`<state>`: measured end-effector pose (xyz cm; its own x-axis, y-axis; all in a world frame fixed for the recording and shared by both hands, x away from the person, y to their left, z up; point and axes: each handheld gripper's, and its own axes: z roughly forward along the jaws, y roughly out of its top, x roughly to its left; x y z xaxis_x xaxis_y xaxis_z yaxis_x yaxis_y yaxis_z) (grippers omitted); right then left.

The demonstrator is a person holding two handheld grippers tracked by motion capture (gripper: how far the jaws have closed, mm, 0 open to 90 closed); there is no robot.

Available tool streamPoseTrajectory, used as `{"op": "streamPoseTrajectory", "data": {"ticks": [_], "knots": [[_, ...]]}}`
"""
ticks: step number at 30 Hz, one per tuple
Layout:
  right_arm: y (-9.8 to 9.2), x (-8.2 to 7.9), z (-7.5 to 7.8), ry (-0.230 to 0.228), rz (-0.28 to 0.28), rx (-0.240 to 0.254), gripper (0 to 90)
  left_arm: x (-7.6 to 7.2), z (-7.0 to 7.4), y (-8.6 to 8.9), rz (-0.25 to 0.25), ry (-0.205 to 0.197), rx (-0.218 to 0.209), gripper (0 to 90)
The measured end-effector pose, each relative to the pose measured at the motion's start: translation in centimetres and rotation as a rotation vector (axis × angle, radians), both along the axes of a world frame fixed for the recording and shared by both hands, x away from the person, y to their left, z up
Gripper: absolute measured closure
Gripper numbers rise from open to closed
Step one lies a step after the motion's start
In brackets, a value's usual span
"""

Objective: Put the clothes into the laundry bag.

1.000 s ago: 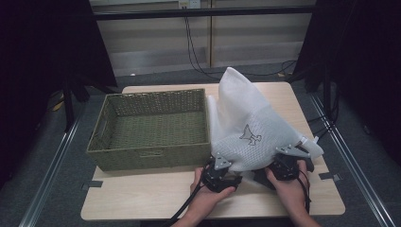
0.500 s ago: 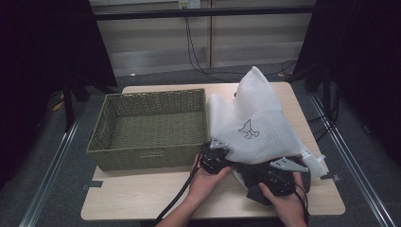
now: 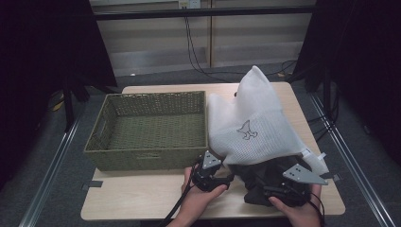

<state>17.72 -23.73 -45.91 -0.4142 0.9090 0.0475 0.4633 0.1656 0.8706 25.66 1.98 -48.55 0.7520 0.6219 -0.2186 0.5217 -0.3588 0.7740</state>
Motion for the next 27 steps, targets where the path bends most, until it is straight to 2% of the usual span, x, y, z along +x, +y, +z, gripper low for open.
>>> {"op": "streamPoseTrajectory", "data": {"ticks": [1, 2, 3, 5, 6, 7, 8, 9, 10, 12, 13, 14, 15, 16, 17, 18, 19, 20, 21, 22, 23, 24, 25, 26, 27], "knots": [[-0.1, 0.5, -0.2, 0.025, 0.001, -0.009, 7.8, -0.3, -0.6, -0.3, -0.005, 0.027, 0.021, 37.9], [-0.1, 0.5, -0.2, 0.025, 0.001, -0.009, 7.8, -0.3, -0.6, -0.3, -0.005, 0.027, 0.021, 38.8], [0.4, 1.1, -0.9, 0.065, 0.017, -0.052, 4.2, -0.3, -1.2, -0.9, -0.018, 0.042, 0.036, 40.4], [1.3, 1.8, -2.0, 0.112, 0.024, -0.108, 1.1, -0.2, -1.7, -1.5, -0.013, 0.061, 0.014, 42.5], [1.3, 1.8, -2.0, 0.112, 0.024, -0.108, 1.1, -0.2, -1.7, -1.5, -0.013, 0.061, 0.014, 43.9], [2.2, 2.2, -2.9, 0.138, -0.001, -0.171, 0.0, -0.3, -1.8, -2.1, -0.021, 0.055, 0.029, 45.2], [2.2, 2.2, -2.9, 0.138, -0.001, -0.171, 0.0, -0.3, -1.8, -2.1, -0.021, 0.055, 0.029, 46.0], [2.5, 2.4, -3.2, 0.140, -0.014, -0.197, 0.0, -0.3, -1.9, -2.4, -0.027, 0.049, 0.028, 46.0], [3.1, 2.5, -3.9, 0.160, -0.038, -0.244, 0.0, -0.2, -1.9, -2.4, -0.026, 0.047, 0.028, 46.7], [3.4, 2.7, -4.4, 0.159, -0.045, -0.273, 0.0, -0.1, -1.9, -2.2, -0.021, 0.049, 0.027, 48.5], [3.5, 2.9, -4.4, 0.160, -0.041, -0.277, 1.5, 0.0, -1.9, -2.1, -0.028, 0.048, 0.030, 48.9], [3.7, 2.9, -4.3, 0.155, -0.068, -0.278, 18.6, 0.0, -1.9, -1.9, -0.027, 0.049, 0.030, 48.9], [3.7, 2.9, -4.3, 0.155, -0.068, -0.278, 18.6, 0.0, -1.9, -1.9, -0.027, 0.049, 0.030, 48.8], [3.5, 2.8, -4.2, 0.134, -0.066, -0.302, 34.2, 0.0, -1.9, -1.8, -0.029, 0.048, 0.030, 48.8], [3.2, 2.8, -4.0, 0.123, -0.087, -0.273, 55.1, 0.0, -1.9, -1.8, -0.030, 0.046, 0.029, 48.5], [3.2, 2.8, -4.0, 0.123, -0.087, -0.273, 55.1, -0.1, -1.9, -1.8, -0.031, 0.041, 0.035, 48.5], [2.5, 3.0, -3.5, 0.139, -0.106, -0.190, 65.1, -0.4, -1.8, -1.7, -0.029, 0.025, 0.038, 48.7], [2.5, 3.0, -3.5, 0.139, -0.106, -0.190, 65.1, -0.4, -1.8, -1.7, -0.029, 0.025, 0.038, 49.1], [2.1, 3.1, -3.2, 0.147, -0.105, -0.133, 67.8, -0.5, -1.7, -1.7, -0.034, 0.013, 0.038, 49.1], [1.0, 3.4, -2.6, 0.154, -0.090, 0.037, 71.9, -0.6, -1.5, -1.6, -0.037, 0.004, 0.033, 49.4], [0.5, 3.5, -2.2, 0.159, -0.076, 0.124, 72.4, -0.5, -1.4, -1.5, -0.035, 0.007, 0.024, 49.4], [0.5, 3.5, -2.2, 0.159, -0.076, 0.124, 72.4, -0.5, -1.4, -1.5, -0.035, 0.007, 0.024, 49.3], [0.1, 3.7, -1.9, 0.171, -0.042, 0.192, 72.3, -0.5, -1.2, -1.4, -0.031, 0.010, 0.014, 49.3], [-0.2, 4.1, -1.8, 0.213, 0.009, 0.202, 70.0, -0.3, -1.1, -1.1, -0.028, 0.010, 0.011, 48.8], [-0.2, 4.0, -2.0, 0.217, 0.004, 0.181, 70.1, -0.3, -1.1, -1.0, -0.025, 0.013, 0.013, 48.8]]}}
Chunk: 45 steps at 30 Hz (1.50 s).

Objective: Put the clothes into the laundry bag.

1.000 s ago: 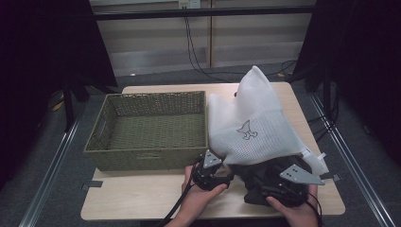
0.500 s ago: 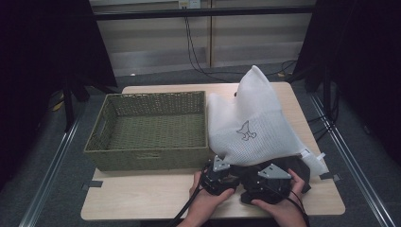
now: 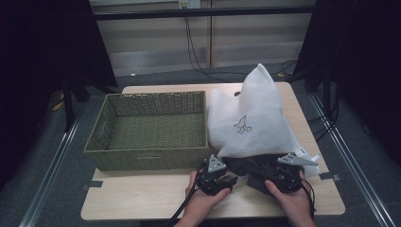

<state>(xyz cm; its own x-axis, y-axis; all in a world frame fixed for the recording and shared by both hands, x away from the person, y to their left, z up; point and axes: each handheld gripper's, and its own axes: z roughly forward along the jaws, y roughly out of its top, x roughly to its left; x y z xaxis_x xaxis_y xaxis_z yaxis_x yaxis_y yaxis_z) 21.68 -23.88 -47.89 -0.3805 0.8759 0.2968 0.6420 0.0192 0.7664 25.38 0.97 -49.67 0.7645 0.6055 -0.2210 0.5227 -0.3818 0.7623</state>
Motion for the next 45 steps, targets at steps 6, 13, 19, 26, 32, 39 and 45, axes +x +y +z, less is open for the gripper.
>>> {"op": "streamPoseTrajectory", "data": {"ticks": [6, 13, 19, 26, 32, 39, 45], "knots": [[0.3, -0.2, -0.2, 0.007, -0.013, 0.071, 73.5, -0.5, -0.1, -0.7, -0.018, -0.015, -0.004, 57.4], [0.5, -0.4, -0.3, 0.004, -0.035, 0.146, 73.5, -1.3, -0.3, -2.6, -0.040, -0.092, 0.015, 66.1], [0.7, -0.5, -0.4, -0.006, -0.037, 0.130, 73.5, -0.8, -0.7, -3.7, -0.029, -0.086, 0.077, 74.1], [0.3, 0.1, 1.3, -0.088, -0.046, 0.045, 73.8, -0.3, -0.5, -4.3, -0.070, -0.086, 0.151, 90.0], [-0.5, 2.8, 2.9, -0.184, -0.088, -0.048, 73.7, -0.3, -0.5, -3.2, -0.115, -0.071, 0.133, 90.0], [-2.1, 7.1, 2.4, -0.252, -0.195, -0.311, 73.1, -0.5, -0.5, -2.0, -0.123, -0.066, 0.132, 90.0], [-3.3, 8.3, -0.8, -0.133, -0.183, -0.245, 73.0, -0.3, -0.4, -0.4, -0.142, -0.077, 0.149, 90.0]]}}
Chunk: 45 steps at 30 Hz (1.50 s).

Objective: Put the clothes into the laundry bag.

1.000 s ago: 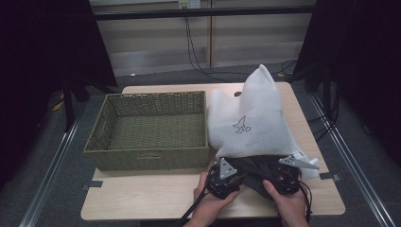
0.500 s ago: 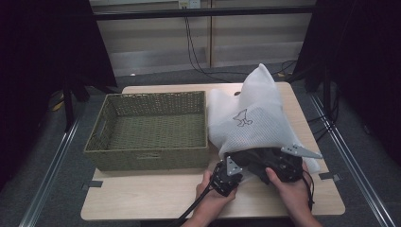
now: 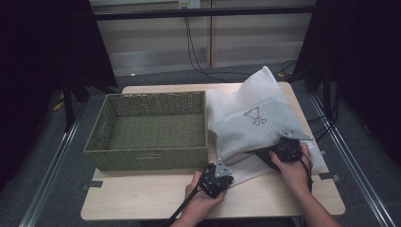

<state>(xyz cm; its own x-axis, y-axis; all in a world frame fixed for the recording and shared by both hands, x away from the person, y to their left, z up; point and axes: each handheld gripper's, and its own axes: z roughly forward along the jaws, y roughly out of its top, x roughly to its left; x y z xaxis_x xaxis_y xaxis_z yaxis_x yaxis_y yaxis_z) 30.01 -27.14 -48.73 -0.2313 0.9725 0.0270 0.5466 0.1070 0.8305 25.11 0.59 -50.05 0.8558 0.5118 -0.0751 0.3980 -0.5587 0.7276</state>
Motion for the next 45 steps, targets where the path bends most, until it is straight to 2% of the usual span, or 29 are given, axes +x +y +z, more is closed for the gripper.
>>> {"op": "streamPoseTrajectory", "data": {"ticks": [1, 3, 4, 5, 6, 7, 10, 11, 13, 14, 15, 17, 18, 19, 21, 22, 24, 25, 28, 31, 34, 35, 36, 38, 40, 41, 42, 44, 45], "knots": [[0.3, -0.4, 0.0, 0.006, 0.005, -0.004, 73.2, 0.3, 0.0, 0.5, 0.002, 0.004, 0.001, 90.0], [1.1, -2.5, -0.2, 0.035, 0.028, -0.020, 74.5, 0.8, 0.0, 1.6, 0.016, 0.023, -0.012, 90.0], [1.1, -2.5, -0.2, 0.035, 0.028, -0.020, 74.5, 0.8, 0.0, 1.6, 0.016, 0.023, -0.012, 90.0], [1.5, -4.2, -0.5, 0.042, 0.035, -0.040, 75.3, 1.2, 0.0, 2.1, 0.017, 0.044, -0.023, 90.0], [1.5, -4.2, -0.5, 0.042, 0.035, -0.040, 75.3, 1.2, 0.0, 2.1, 0.017, 0.044, -0.023, 90.0], [1.5, -5.5, -0.2, 0.069, 0.026, -0.023, 75.4, 1.2, 0.0, 2.3, 0.029, 0.052, -0.037, 90.0], [1.4, -6.5, -0.1, 0.082, 0.006, 0.010, 75.4, 0.8, 0.3, 2.2, 0.029, 0.043, -0.021, 89.0], [1.4, -7.1, -0.1, 0.072, -0.003, 0.016, 75.2, 0.2, 0.6, 1.6, 0.015, 0.009, -0.038, 86.4], [1.4, -7.3, -0.1, 0.062, 0.001, 0.026, 74.9, -0.3, 0.9, 0.8, 0.011, -0.007, -0.097, 80.0], [1.4, -7.3, -0.1, 0.062, 0.001, 0.026, 74.9, -0.3, 0.9, 0.8, 0.011, -0.007, -0.097, 79.2], [1.4, -7.3, -0.2, 0.056, 0.003, 0.042, 74.6, -0.2, 0.9, 0.1, -0.003, 0.003, -0.121, 79.2], [1.4, -7.4, -0.3, 0.036, 0.008, 0.060, 71.8, 0.1, 0.5, -1.5, -0.013, -0.006, -0.082, 77.3], [1.4, -7.4, -0.3, 0.036, 0.008, 0.060, 71.8, 0.1, 0.5, -1.5, -0.013, -0.006, -0.082, 77.7], [1.3, -7.5, -0.2, 0.025, 0.015, 0.074, 68.9, 0.4, -0.1, -1.8, -0.009, 0.008, -0.049, 77.7], [1.2, -7.8, 0.0, 0.004, 0.064, 0.113, 57.1, 0.7, -0.5, -1.7, 0.009, 0.024, -0.061, 82.0], [1.1, -8.4, 0.4, -0.033, 0.108, 0.120, 51.1, 0.7, -0.4, -1.7, 0.000, 0.015, -0.049, 85.4], [1.1, -8.6, 0.7, -0.048, 0.126, 0.120, 48.9, 0.6, -0.4, -1.7, -0.008, 0.000, -0.046, 88.6], [1.1, -9.4, 1.1, -0.078, 0.158, 0.117, 45.7, 0.6, -0.5, -1.6, -0.014, 0.001, -0.044, 90.0], [1.2, -10.1, 1.5, -0.098, 0.180, 0.118, 43.4, 0.8, -0.5, -1.6, -0.008, 0.018, -0.053, 90.0], [2.1, -10.8, 2.2, -0.148, 0.225, 0.104, 36.8, 0.9, -0.5, -1.6, 0.002, 0.038, -0.071, 90.0], [2.9, -10.5, 2.0, -0.136, 0.261, 0.085, 31.8, 0.9, -0.6, -1.5, -0.004, 0.037, -0.071, 90.0], [4.1, -9.5, 1.0, -0.093, 0.260, -0.009, 29.4, 1.1, -0.5, -1.5, -0.017, 0.035, -0.059, 90.0], [4.1, -9.5, 1.0, -0.093, 0.260, -0.009, 29.4, 1.1, -0.5, -1.5, -0.021, 0.036, -0.060, 90.0], [4.6, -8.6, -0.1, -0.053, 0.238, -0.058, 33.9, 1.1, -0.6, -1.5, -0.021, 0.038, -0.074, 90.0], [5.2, -7.6, -0.8, -0.041, 0.210, -0.109, 50.1, 0.9, -0.5, -1.6, -0.024, 0.021, -0.054, 90.0], [5.3, -7.3, -0.8, -0.048, 0.199, -0.131, 56.1, 0.7, -0.5, -1.6, -0.028, 0.000, -0.038, 90.0], [5.4, -6.3, -0.5, -0.093, 0.181, -0.141, 70.3, 0.4, -0.4, -1.7, -0.033, -0.029, -0.019, 90.0], [5.4, -5.9, -0.3, -0.103, 0.173, -0.138, 73.0, 0.2, -0.5, -1.8, -0.030, -0.037, -0.024, 90.0], [5.4, -4.8, 0.3, -0.140, 0.131, -0.121, 76.8, 0.3, -0.4, -1.6, -0.038, -0.035, -0.018, 90.0]]}}
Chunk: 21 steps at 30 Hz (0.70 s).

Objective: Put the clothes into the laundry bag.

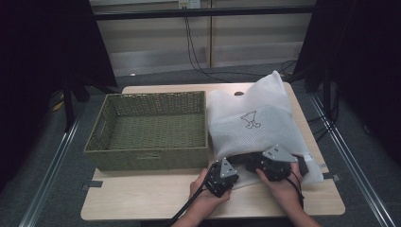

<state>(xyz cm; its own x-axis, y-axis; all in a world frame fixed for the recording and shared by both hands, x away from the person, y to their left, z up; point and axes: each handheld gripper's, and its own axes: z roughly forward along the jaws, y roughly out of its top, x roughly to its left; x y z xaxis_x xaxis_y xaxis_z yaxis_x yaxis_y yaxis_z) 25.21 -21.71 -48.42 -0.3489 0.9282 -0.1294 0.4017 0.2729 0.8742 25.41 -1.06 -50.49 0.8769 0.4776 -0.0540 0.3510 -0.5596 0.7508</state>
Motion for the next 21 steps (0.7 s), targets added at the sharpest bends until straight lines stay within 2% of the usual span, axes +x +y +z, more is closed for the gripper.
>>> {"op": "streamPoseTrajectory", "data": {"ticks": [1, 2, 3, 4, 5, 6, 7, 8, 9, 10, 11, 12, 13, 14, 15, 16, 17, 19, 20, 21], "knots": [[0.0, 0.0, 0.0, 0.000, 0.000, 0.000, 76.8, 0.0, 0.0, 0.0, 0.000, 0.000, 0.000, 90.0], [-0.1, 1.3, 0.8, -0.036, -0.060, 0.049, 78.2, 0.1, 0.0, 0.1, 0.005, 0.031, -0.018, 90.0], [-0.3, 2.0, 1.3, -0.055, -0.100, 0.074, 78.5, 0.1, 0.0, 0.1, 0.005, 0.031, -0.018, 90.0], [-0.3, 2.0, 1.3, -0.055, -0.100, 0.074, 78.5, 0.2, 0.0, 0.2, -0.008, 0.037, -0.022, 90.0], [-0.6, 2.8, 1.9, -0.074, -0.150, 0.102, 78.8, 0.2, 0.0, 0.3, -0.015, 0.048, -0.031, 90.0], [-1.6, 4.9, 2.6, -0.103, -0.276, 0.143, 78.8, 0.1, 0.0, 0.6, -0.029, 0.054, -0.027, 90.0], [-2.1, 5.7, 2.5, -0.094, -0.305, 0.152, 78.7, 0.1, 0.0, 0.6, -0.029, 0.054, -0.027, 90.0], [-2.7, 6.6, 2.2, -0.063, -0.332, 0.165, 78.2, 0.1, -0.1, 0.7, -0.027, 0.065, -0.046, 90.0], [-2.7, 6.6, 2.2, -0.063, -0.332, 0.165, 78.2, 0.1, -0.1, 0.7, -0.027, 0.065, -0.046, 90.0], [-3.4, 7.6, 1.5, -0.011, -0.328, 0.190, 76.9, 0.1, 0.0, 0.8, -0.030, 0.069, -0.040, 90.0], [-4.7, 9.0, -0.8, 0.139, -0.202, 0.326, 70.7, 0.2, -0.1, 0.8, -0.033, 0.070, -0.047, 90.0], [-4.9, 9.1, -1.5, 0.157, -0.153, 0.354, 68.7, 0.2, -0.1, 0.8, -0.035, 0.072, -0.054, 90.0], [-4.9, 9.1, -1.5, 0.157, -0.153, 0.354, 68.7, 0.2, -0.1, 0.8, -0.035, 0.072, -0.054, 90.0], [-5.0, 8.4, -1.7, 0.137, -0.088, 0.335, 62.4, 0.4, -0.1, 0.9, -0.033, 0.087, -0.062, 90.0], [-5.0, 8.4, -1.7, 0.137, -0.088, 0.335, 62.4, 0.4, -0.1, 0.9, -0.033, 0.087, -0.062, 90.0], [-5.0, 7.3, -1.2, 0.149, -0.056, 0.312, 49.1, 0.5, -0.2, 0.9, -0.026, 0.083, -0.061, 90.0], [-5.0, 7.3, -1.2, 0.149, -0.056, 0.312, 49.1, 0.5, -0.2, 0.9, -0.026, 0.083, -0.061, 90.0], [-4.7, 5.1, -0.3, 0.114, -0.026, 0.217, 39.5, 0.3, -0.1, 0.9, -0.021, 0.072, -0.058, 90.0], [-5.2, 2.9, 0.2, 0.081, 0.002, 0.231, 35.1, 0.3, -0.2, 0.8, -0.020, 0.072, -0.063, 90.0], [-5.4, 2.1, 0.3, 0.073, 0.007, 0.240, 33.7, 0.3, -0.1, 0.8, -0.020, 0.072, -0.056, 90.0]]}}
